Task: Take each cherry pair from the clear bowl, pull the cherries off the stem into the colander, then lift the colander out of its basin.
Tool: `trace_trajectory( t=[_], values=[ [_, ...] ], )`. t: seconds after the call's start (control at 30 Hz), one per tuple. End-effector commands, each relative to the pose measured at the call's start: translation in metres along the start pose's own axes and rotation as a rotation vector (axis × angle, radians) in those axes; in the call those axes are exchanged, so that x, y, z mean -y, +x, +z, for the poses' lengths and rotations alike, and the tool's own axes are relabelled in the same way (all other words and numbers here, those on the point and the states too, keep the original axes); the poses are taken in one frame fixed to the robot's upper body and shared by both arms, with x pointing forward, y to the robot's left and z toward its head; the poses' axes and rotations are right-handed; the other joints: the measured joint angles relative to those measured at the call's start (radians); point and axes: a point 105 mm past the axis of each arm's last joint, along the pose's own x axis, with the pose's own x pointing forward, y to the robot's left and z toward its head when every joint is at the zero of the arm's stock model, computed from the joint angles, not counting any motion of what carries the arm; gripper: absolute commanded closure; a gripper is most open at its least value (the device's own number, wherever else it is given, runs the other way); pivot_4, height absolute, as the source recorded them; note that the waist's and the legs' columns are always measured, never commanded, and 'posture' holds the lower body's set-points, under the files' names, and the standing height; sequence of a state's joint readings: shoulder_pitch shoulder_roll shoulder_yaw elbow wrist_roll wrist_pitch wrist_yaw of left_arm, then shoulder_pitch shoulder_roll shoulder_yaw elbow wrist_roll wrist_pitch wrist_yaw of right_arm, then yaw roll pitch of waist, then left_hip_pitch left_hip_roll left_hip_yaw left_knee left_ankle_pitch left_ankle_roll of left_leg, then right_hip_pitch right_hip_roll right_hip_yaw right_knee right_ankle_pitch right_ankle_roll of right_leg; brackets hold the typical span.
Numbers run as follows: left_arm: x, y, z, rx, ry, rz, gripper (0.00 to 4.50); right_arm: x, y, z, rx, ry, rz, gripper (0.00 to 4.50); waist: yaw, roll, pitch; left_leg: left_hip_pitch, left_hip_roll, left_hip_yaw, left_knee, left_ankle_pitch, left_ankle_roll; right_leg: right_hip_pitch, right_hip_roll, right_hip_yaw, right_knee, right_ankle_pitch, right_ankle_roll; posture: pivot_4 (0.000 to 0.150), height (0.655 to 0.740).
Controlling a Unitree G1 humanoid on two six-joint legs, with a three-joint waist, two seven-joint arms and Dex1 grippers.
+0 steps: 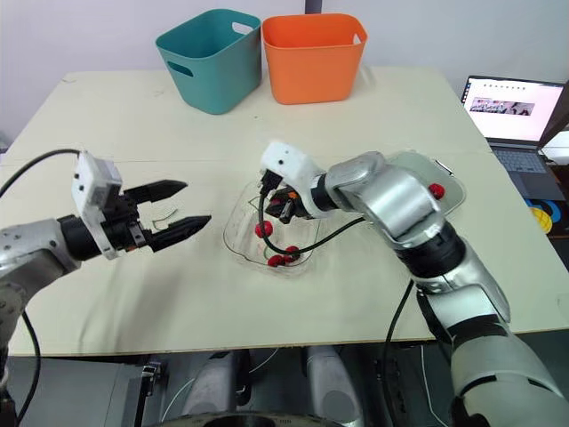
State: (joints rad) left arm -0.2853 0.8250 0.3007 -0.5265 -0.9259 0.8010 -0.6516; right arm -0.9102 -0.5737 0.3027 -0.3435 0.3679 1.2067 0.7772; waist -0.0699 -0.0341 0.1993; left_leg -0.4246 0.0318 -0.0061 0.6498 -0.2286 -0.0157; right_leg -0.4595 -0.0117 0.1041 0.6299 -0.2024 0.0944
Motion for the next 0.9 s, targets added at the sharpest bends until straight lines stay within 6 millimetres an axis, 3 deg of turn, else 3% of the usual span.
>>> trace_trajectory(
  t=[0.03,0.23,0.4,0.63,0.9],
  values=[
    [-0.003,0.009,0.021,0.073,-0.008,-0.069,0.0,0.004,-0.025,0.031,0.2,-0.107,-0.099,3.75,0.0,0.0,0.0,0.0,0.0,0.0,0.0,0.0,0.0,0.0,0.0,0.0,0.0,0.0,0.0,0.15,0.74],
    [-0.013,0.037,0.04,0.157,-0.062,-0.185,0.0,0.015,-0.043,0.057,0.449,-0.115,-0.296,3.75,0.001,0.0,0.0,0.0,0.0,0.0,0.0,0.0,0.0,0.001,0.0,0.0,0.0,0.002,0.003,0.15,0.74],
    [-0.017,0.061,0.052,0.228,-0.111,-0.262,0.0,0.013,-0.051,0.066,0.566,-0.108,-0.358,3.75,0.001,0.0,0.0,0.0,0.0,-0.001,0.0,0.0,0.0,0.001,0.0,0.0,0.001,0.002,0.004,0.15,0.74],
    [-0.017,0.085,0.074,0.348,-0.15,-0.334,0.0,0.006,-0.054,0.064,0.614,-0.088,-0.366,3.75,0.001,0.0,0.0,0.0,0.0,-0.001,0.0,0.0,0.0,0.001,0.0,0.0,0.001,0.002,0.004,0.15,0.74],
    [-0.013,0.09,0.078,0.392,-0.184,-0.354,0.0,0.003,-0.054,0.066,0.623,-0.085,-0.354,3.75,0.001,0.0,0.0,0.0,0.0,-0.001,0.0,0.0,0.0,0.001,0.0,0.0,0.002,0.002,0.004,0.15,0.74]
  ],
)
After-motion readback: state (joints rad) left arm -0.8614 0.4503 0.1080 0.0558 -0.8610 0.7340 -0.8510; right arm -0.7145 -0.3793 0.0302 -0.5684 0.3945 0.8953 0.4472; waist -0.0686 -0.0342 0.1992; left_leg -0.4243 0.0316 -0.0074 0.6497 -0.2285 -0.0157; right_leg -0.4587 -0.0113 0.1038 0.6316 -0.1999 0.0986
